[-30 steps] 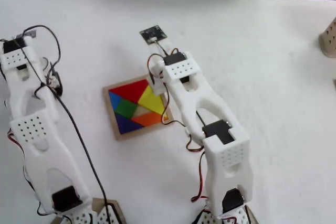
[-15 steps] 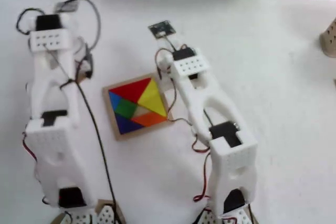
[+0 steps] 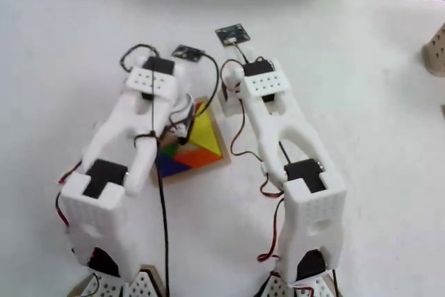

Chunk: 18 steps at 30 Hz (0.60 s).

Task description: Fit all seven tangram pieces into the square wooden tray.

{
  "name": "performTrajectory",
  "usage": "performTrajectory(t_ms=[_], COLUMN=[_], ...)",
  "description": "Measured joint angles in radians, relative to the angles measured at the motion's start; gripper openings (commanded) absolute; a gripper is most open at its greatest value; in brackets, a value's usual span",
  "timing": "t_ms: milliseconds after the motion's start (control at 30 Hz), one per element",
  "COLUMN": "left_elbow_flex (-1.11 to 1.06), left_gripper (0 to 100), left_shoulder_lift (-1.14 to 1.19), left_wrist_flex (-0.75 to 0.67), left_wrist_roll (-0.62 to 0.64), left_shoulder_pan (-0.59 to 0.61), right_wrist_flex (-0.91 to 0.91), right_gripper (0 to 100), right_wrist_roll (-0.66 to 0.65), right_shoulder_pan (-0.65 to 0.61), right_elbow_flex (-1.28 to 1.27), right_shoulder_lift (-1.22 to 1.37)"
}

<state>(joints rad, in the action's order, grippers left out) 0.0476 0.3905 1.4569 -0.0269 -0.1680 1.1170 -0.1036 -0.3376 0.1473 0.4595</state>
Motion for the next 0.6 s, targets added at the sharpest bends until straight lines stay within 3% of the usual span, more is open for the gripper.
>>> performTrajectory(t_ms=[300,600], left_elbow_flex=[-0.25,-0.272], left_gripper=[36,31], left_shoulder_lift=[-0.135,-0.201], left_wrist_flex=[-0.215,-0.221], left_wrist_roll=[0.0,0.049], left_shoulder_pan=[-0.009,0.035], right_wrist_flex=[0.0,0.0], right_gripper=[1.7,1.7], right_wrist_roll=[0.0,0.0], right_shoulder_pan=[0.0,0.0], right_elbow_flex=[0.0,0.0], right_shoulder_lift=[0.0,0.0])
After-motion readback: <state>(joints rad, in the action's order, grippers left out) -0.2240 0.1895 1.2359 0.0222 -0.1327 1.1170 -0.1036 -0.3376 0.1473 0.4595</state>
